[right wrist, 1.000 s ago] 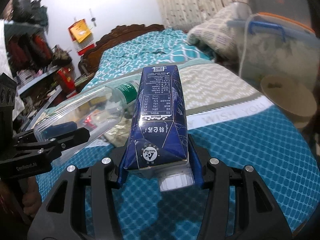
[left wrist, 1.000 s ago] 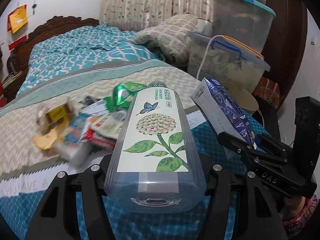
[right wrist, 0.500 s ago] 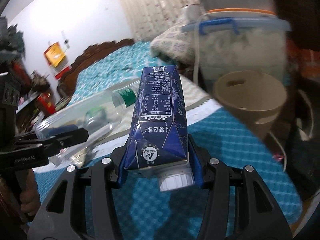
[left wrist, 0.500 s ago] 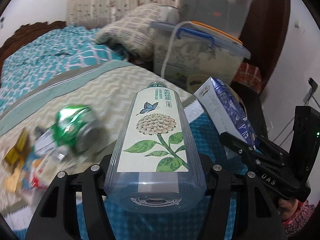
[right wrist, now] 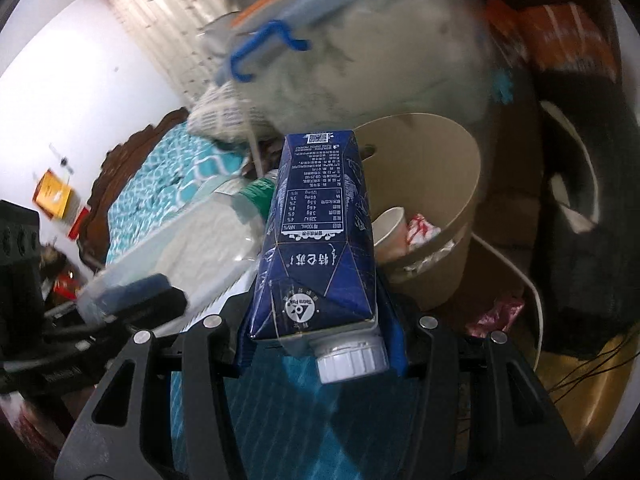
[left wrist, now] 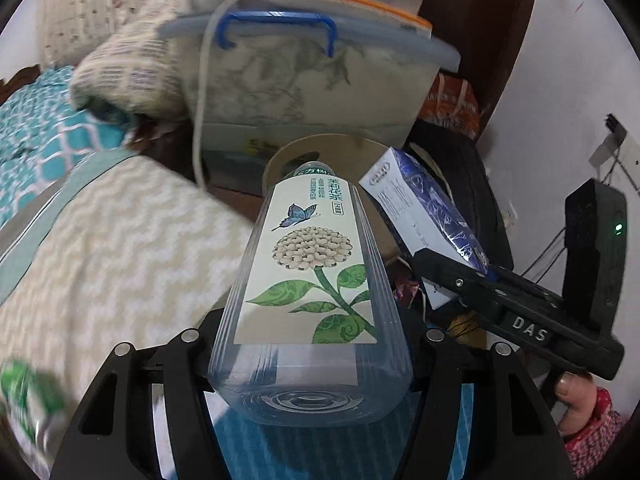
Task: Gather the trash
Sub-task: 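Release the bottle from the left tool while the right tool releases the carton into the wastebasket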
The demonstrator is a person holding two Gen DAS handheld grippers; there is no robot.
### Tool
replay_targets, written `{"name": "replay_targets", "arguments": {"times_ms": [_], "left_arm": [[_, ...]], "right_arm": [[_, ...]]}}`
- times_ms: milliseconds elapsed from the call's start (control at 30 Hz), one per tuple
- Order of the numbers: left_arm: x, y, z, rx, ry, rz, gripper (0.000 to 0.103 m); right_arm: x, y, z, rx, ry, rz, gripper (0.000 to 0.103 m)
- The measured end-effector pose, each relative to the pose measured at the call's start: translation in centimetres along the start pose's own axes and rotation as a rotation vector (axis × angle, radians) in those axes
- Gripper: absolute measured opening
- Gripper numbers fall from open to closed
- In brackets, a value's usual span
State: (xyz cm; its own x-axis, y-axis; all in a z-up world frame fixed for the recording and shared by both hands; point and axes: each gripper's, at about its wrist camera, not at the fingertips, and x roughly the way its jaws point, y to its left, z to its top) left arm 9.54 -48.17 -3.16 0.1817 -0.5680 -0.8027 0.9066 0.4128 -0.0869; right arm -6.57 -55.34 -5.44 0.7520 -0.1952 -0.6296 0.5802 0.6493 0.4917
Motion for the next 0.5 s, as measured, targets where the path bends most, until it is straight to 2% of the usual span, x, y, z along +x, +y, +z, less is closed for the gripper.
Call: {"name": "replay_targets", "arguments": {"times_ms": [67, 100, 167, 300, 400, 500], "left_arm": [[2.0, -0.3, 1.5, 0.013, 0.030, 0.024, 0.060], [3.1, -0.4, 2.3, 0.020, 0.051, 0.048, 0.059], [3.9, -0.4, 3.3, 0.019, 0.063, 0.072, 0.060], [2.5, 0.2, 3.6, 0.009, 0.010, 0.068, 0.067], [1.1, 0.9, 2.9, -0.001, -0.021, 0.072, 0.067], [-0.3, 2.0, 1.2, -0.044, -0.033, 0.057, 0.066]], "right_arm": [[1.0, -0.8, 1.0, 0.037, 0.006, -0.011, 0.056], [1.3, -1.0, 1.3, 0.055, 0.006, -0.011, 0.065], [1.5, -1.3, 1.6, 0.093, -0.022, -0.017, 0.068], [0.9, -0.8, 1.6, 0.053, -0.081, -0.031, 0.068], [0.1, 0.1, 1.1, 0.001, -0.128, -0.054, 0.068], [-0.3, 0.9, 0.3, -0.004, -0.130, -0.043, 0.068]]}}
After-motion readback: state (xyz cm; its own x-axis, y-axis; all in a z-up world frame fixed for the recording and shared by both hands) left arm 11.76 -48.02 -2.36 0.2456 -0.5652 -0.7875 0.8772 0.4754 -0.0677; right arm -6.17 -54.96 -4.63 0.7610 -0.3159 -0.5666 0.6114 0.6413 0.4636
